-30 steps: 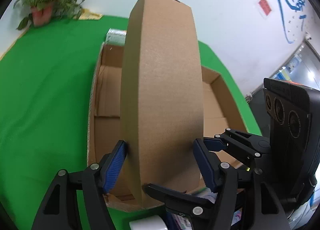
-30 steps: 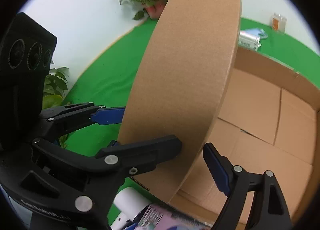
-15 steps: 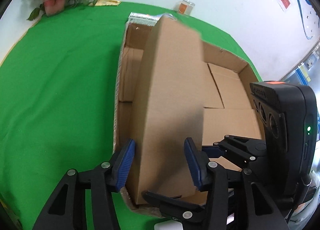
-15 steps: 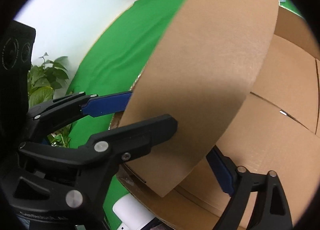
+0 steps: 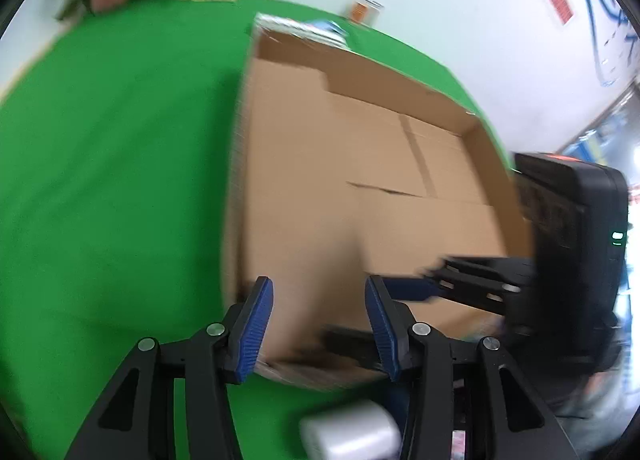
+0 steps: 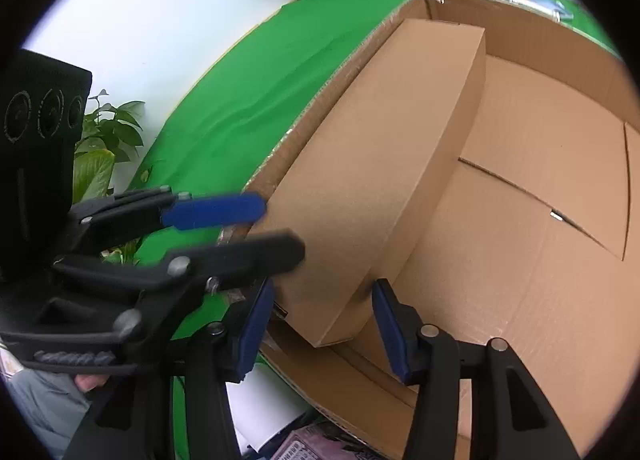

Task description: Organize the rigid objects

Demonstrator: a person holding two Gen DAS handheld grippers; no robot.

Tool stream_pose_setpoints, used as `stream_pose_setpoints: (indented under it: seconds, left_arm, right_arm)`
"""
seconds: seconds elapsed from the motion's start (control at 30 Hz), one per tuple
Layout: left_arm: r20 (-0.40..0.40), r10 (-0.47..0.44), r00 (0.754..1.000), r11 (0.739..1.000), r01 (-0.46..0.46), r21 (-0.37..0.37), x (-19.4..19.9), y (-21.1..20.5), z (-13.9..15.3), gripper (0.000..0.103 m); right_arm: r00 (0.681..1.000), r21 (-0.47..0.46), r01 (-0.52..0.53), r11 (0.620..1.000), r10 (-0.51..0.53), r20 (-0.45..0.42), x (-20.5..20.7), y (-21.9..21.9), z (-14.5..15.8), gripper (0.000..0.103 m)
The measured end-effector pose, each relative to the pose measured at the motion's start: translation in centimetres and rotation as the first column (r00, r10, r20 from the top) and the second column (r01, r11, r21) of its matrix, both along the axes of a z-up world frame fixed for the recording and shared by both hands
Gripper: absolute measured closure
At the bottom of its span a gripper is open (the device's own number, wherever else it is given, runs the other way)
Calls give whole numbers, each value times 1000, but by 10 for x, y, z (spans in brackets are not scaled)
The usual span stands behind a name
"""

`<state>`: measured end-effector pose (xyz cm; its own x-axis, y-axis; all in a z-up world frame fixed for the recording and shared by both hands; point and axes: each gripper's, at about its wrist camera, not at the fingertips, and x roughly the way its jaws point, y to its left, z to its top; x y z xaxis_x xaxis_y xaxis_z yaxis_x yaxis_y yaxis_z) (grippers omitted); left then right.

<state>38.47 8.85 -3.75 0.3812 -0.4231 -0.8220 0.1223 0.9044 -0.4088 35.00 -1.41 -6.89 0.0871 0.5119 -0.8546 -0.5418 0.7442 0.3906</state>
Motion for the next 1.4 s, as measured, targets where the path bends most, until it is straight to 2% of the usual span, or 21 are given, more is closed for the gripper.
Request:
stream_pose_setpoints:
  seconds: [0.1, 0.17, 0.27, 0.33, 0.4, 0.43, 0.5, 0.63, 0.67, 0.7, 0.73, 0.77, 0.83, 0.87, 0.9, 0.93, 0.97, 1.0, 1.07, 1.23, 1.4]
  left_arm:
    - [39, 5, 999, 998, -8, 67, -4, -7, 7, 62]
    - [83, 19, 996, 997, -25, 66, -12, -7, 16, 62]
    - [231, 3, 973, 990, -35, 135, -43, -14, 38, 62]
    - [325, 1, 946, 982, -63, 180, -70, -18, 53, 47]
    - [421, 44, 906, 970, -139, 199, -93, -21, 63, 0]
    - [475, 68, 878, 964, -181, 196, -109, -24, 68, 1]
    - [513, 60, 856, 961, -188, 201, -129, -35, 68, 0]
    - [472, 34, 881, 970, -143, 196, -150, -54, 57, 1]
    - [463, 36, 886, 975, -133, 179, -153, -57, 55, 8]
    - [437, 24, 899, 985, -97, 145, -157, -61, 51, 34]
    - [416, -2, 909, 990, -56, 126, -159, -64, 49, 55]
    - [395, -36, 918, 994, -7, 109, -161, -70, 47, 102]
    - [417, -19, 909, 994, -29, 108, -167, -74, 49, 102]
    - [423, -9, 906, 995, -35, 96, -171, -74, 50, 98]
    - [415, 7, 910, 997, -39, 69, -170, -73, 51, 66]
    - [379, 26, 925, 998, -46, 43, -169, -72, 50, 35]
    - [333, 56, 941, 997, -68, 25, -168, -70, 47, 6]
    - [322, 74, 944, 997, -77, -1, -171, -68, 45, 1]
    - [267, 72, 961, 997, -62, -45, -162, -68, 29, 1]
    - [160, 38, 986, 996, -25, -82, -165, -76, 2, 1]
    - [91, -14, 996, 996, 21, -83, -163, -95, -15, 4]
  right_arm:
    - [1000, -16, -6, 1000, 6, 30, -2, 0, 4, 52]
    - [1000, 0, 1, 1000, -1, 17, -5, 0, 7, 49]
    - [995, -19, 57, 998, -56, 77, -23, -9, 23, 27]
    - [973, -40, 155, 987, -146, 182, -48, -39, 45, 22]
    - [938, -41, 245, 969, -226, 264, -78, -70, 60, 20]
    - [922, -38, 280, 959, -257, 290, -90, -84, 64, 19]
    - [883, -41, 362, 931, -329, 334, -121, -113, 69, 19]
    - [825, -22, 478, 878, -441, 353, -161, -153, 68, 19]
    - [813, -13, 498, 867, -461, 355, -168, -163, 68, 20]
    - [808, -4, 497, 868, -461, 367, -175, -169, 68, 36]
    - [806, -14, 490, 871, -447, 387, -181, -171, 68, 70]
    - [804, -31, 492, 870, -441, 399, -184, -174, 70, 80]
    - [801, -14, 487, 873, -440, 406, -191, -177, 74, 77]
    - [808, -3, 475, 880, -434, 398, -192, -177, 73, 68]
    - [816, -1, 466, 885, -429, 388, -193, -177, 73, 32]
    - [821, 10, 456, 890, -425, 380, -196, -177, 72, 4]
    - [824, 32, 444, 896, -422, 378, -202, -178, 72, 1]
    - [832, 52, 424, 904, -412, 371, -206, -177, 72, 2]
    - [858, 64, 377, 924, -375, 350, -208, -171, 70, 2]
    - [906, 50, 255, 966, -257, 337, -218, -149, 64, 2]
    - [928, 14, 215, 976, -209, 307, -219, -132, 53, 2]
